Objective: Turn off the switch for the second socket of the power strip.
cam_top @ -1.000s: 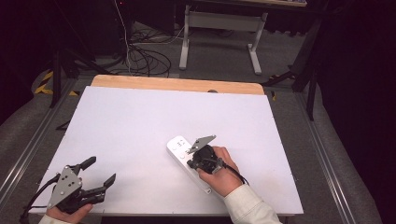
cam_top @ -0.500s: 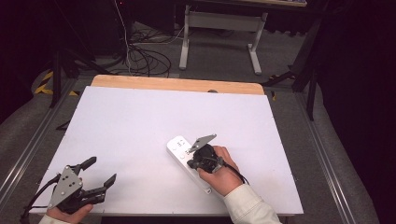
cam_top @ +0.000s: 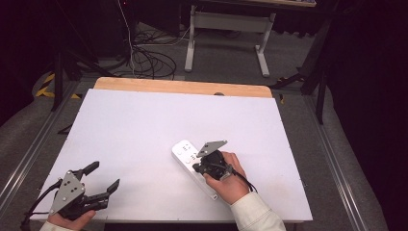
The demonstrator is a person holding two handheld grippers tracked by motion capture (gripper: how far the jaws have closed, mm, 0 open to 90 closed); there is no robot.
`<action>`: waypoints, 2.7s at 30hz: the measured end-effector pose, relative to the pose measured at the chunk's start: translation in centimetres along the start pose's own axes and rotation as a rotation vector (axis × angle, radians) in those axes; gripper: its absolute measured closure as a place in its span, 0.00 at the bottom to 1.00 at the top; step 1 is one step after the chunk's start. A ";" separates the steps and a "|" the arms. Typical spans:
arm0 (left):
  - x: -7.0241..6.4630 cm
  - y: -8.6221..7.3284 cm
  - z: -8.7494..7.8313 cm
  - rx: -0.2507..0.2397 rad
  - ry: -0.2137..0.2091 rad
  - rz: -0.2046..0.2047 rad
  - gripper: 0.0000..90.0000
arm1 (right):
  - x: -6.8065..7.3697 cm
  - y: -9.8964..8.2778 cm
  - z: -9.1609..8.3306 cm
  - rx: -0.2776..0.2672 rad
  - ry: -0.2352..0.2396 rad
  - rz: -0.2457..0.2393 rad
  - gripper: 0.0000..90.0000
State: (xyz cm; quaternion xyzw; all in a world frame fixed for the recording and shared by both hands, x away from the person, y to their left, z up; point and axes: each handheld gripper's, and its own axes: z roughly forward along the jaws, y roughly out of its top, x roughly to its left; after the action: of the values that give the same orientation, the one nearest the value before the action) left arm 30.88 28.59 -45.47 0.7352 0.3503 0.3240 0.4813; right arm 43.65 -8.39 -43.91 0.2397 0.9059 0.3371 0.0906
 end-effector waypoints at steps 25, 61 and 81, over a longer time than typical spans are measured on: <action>0.0 0.0 0.1 0.000 0.000 0.001 0.21 | 1.2 1.0 -3.2 -0.123 -0.013 -0.056 1.00; 0.0 0.0 0.1 0.003 0.000 0.003 0.21 | -0.6 -1.4 -8.2 -0.355 -0.041 -0.015 0.15; 0.0 0.0 0.1 0.006 0.005 0.000 0.21 | -3.2 -7.5 -10.7 -0.326 -0.106 0.042 0.09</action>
State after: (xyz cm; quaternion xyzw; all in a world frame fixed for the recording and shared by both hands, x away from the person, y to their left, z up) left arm 31.00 28.53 -45.50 0.7359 0.3524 0.3249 0.4782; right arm 40.14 -21.03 -40.73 0.2582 0.8280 0.4681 0.1690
